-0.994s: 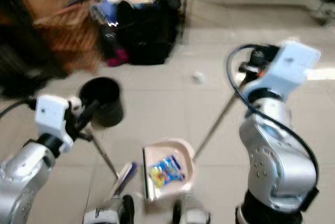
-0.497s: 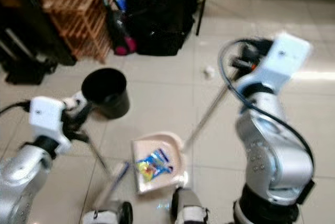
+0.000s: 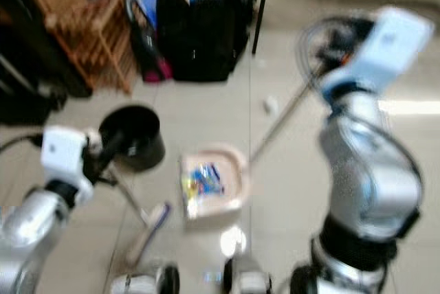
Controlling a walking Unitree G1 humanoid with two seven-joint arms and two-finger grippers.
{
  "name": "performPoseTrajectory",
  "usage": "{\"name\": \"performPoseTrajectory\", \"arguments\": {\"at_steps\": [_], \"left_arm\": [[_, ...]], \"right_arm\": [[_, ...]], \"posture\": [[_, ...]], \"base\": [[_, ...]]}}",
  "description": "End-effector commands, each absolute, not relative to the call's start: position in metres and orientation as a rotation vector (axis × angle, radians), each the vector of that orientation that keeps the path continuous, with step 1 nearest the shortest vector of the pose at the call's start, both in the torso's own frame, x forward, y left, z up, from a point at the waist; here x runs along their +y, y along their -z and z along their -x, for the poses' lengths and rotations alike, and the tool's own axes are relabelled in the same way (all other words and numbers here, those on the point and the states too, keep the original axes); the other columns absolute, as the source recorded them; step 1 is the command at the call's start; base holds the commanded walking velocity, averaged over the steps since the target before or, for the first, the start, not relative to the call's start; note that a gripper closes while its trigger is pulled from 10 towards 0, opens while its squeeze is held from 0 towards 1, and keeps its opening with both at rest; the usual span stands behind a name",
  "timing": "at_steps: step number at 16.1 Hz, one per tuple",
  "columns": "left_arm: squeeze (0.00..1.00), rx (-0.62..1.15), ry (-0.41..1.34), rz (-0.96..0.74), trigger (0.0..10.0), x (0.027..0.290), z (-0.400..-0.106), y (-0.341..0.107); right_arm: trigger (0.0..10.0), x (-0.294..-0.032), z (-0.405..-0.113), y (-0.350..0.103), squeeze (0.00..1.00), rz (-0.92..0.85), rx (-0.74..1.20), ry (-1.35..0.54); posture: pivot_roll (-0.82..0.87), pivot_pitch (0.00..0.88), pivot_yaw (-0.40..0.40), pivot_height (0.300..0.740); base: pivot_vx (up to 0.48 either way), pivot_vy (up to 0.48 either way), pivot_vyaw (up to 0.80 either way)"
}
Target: Sweep floor
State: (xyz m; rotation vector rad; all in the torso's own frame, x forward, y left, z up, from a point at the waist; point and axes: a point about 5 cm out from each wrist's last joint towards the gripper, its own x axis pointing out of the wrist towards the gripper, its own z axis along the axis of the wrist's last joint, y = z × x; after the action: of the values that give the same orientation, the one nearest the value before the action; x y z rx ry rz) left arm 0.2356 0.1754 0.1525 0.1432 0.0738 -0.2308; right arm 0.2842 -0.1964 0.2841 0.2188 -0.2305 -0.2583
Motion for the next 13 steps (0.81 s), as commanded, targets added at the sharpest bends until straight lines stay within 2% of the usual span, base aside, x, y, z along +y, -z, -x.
{"name": "performPoseTrajectory", "arguments": {"at_steps": [1, 9, 13], "left_arm": [[0.00, 0.055, 0.234, -0.151, 10.0, 0.177, -0.237, -0.154], [0.00, 0.053, 0.235, -0.154, 10.0, 0.178, -0.239, -0.149], [0.00, 0.059, 0.233, -0.155, 10.0, 0.179, -0.238, -0.146]], "right_arm": [[10.0, -0.193, -0.288, -0.304, 0.00, -0.251, -0.305, 0.233], [10.0, -0.195, -0.308, -0.329, 0.00, -0.489, -0.342, 0.198], [10.0, -0.192, -0.315, -0.340, 0.00, -0.531, -0.361, 0.171]], "posture": [[-0.02, 0.191, 0.008, 0.740], [-0.01, 0.155, 0.007, 0.740], [0.00, 0.146, 0.003, 0.740]], "base": [[0.334, 0.000, 0.00], [0.330, 0.000, 0.00], [0.330, 0.000, 0.00]]}}
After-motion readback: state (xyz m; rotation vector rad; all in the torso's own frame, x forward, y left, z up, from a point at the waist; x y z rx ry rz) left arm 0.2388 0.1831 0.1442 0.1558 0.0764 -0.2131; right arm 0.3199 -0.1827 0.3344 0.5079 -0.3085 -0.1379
